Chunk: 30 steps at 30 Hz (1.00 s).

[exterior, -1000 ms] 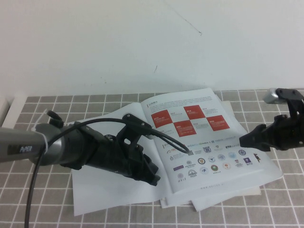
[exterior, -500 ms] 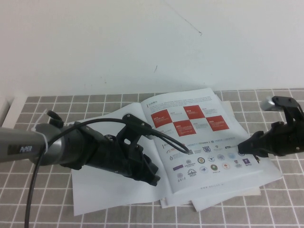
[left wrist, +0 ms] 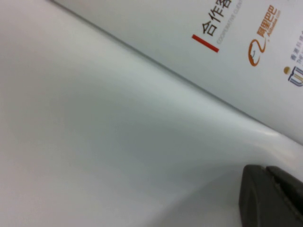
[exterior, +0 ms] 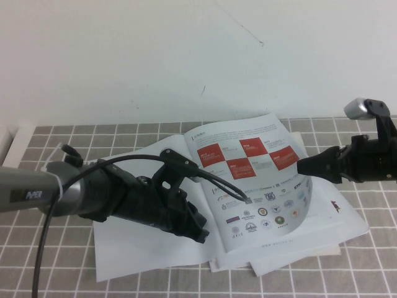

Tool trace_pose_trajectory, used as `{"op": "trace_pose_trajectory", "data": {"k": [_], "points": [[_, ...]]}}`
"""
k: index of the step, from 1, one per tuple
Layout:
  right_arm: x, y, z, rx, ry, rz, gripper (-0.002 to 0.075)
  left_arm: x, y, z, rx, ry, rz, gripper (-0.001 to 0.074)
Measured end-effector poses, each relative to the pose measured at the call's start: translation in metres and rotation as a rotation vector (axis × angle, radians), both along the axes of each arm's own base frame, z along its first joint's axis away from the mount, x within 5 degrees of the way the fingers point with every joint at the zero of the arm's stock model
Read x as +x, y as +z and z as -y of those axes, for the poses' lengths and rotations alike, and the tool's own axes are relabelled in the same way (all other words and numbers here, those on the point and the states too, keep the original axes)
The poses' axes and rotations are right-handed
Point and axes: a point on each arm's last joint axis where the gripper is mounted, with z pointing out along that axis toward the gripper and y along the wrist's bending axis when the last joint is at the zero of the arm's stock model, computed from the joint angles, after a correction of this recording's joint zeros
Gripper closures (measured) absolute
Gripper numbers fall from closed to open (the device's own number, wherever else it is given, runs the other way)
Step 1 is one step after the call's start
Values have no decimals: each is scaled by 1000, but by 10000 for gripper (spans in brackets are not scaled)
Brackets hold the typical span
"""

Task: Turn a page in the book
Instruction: Open the closed book

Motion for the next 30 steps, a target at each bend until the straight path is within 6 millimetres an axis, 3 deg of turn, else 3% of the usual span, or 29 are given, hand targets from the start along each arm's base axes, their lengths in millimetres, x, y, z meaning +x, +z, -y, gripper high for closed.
{"op": "trace_pose_trajectory", "data": {"k": [12, 23, 30], "points": [[0, -15, 6, -101, -18, -55, 391, 0, 0, 0, 2, 1, 3, 739], [-1, -30, -3, 41, 15, -132, 391, 0, 0, 0, 7, -12, 14, 739], [-1, -29, -4, 67, 22, -134, 391, 0, 3, 0, 4, -13, 22, 739]]}}
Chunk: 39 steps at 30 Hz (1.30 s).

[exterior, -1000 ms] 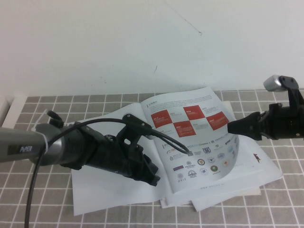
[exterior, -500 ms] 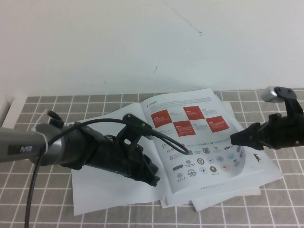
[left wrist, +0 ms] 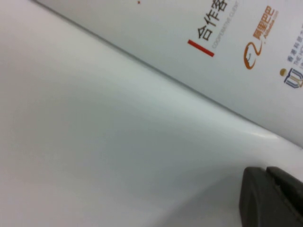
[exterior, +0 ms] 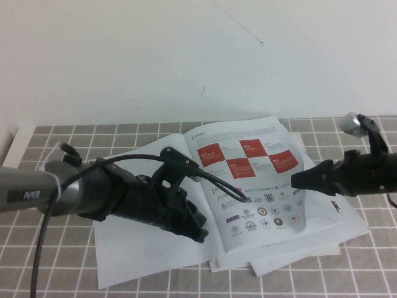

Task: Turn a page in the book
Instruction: Open the closed book

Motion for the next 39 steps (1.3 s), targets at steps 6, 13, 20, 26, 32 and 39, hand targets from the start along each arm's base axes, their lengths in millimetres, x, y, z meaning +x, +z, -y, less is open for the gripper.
{"op": "trace_pose_trajectory", "data": {"k": [6, 13, 20, 26, 32, 39], "points": [[4, 10, -4, 71, 16, 19, 391, -1, 8, 0, -3, -12, 22, 739], [4, 14, -5, 107, 22, 21, 391, -4, 30, 0, -20, -47, 88, 739], [4, 14, -6, 114, 27, 21, 391, -19, 92, 14, 35, -62, 403, 739], [4, 14, -6, 118, 31, 20, 391, -50, 138, 37, 7, -44, 593, 739], [3, 15, -7, 129, 39, 20, 391, -84, 147, 65, 23, 154, 683, 739], [2, 16, -7, 137, 47, 19, 391, -128, 143, 97, -57, 106, 590, 739]]}}
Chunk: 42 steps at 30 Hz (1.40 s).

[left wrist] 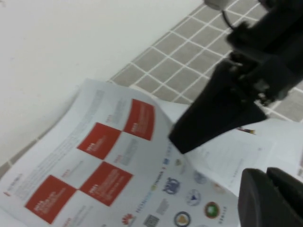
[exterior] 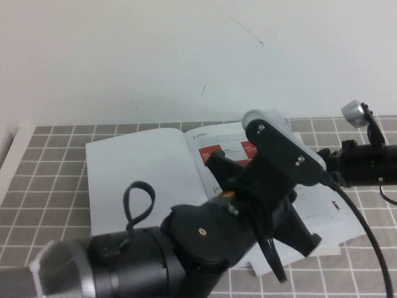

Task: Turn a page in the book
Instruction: Open the closed book

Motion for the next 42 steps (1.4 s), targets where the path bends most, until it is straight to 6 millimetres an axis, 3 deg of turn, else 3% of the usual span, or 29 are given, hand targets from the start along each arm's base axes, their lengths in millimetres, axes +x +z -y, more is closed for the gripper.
{"op": "trace_pose_trajectory", "data": {"k": [5, 14, 24, 29, 42], "points": [[0, 1, -1, 13, 2, 0, 391, -17, -12, 17, -19, -46, -64, 739], [0, 2, -1, 22, 4, -1, 391, -15, -74, 45, -50, -31, -234, 739], [0, 2, -1, 24, 1, -1, 391, -6, -88, 58, -142, -39, -120, 739], [0, 2, -1, 24, 1, -1, 391, -2, -104, 63, -199, -11, -112, 739], [0, 2, -1, 31, 2, -1, 391, 19, -122, 68, -279, 78, -85, 739]]}}
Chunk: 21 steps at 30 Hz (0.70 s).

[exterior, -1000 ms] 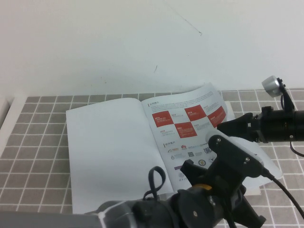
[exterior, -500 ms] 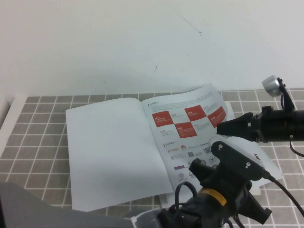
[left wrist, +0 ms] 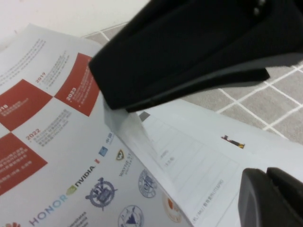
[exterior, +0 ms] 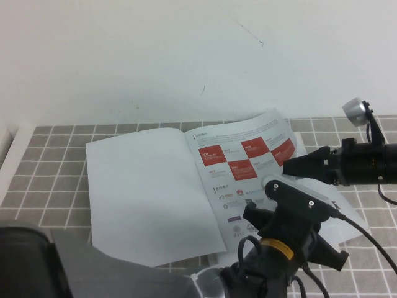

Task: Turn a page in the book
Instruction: Open the closed book

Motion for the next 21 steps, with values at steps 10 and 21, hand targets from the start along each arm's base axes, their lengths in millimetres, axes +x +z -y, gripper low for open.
{"op": "trace_pose_trajectory", "data": {"k": [10, 21], "points": [[-1, 6, -3, 64, 26, 24, 391, 23, 2, -8, -37, 70, -31, 739], [-4, 10, -5, 105, 66, 40, 391, 46, 0, -25, -30, 136, -55, 739]]}}
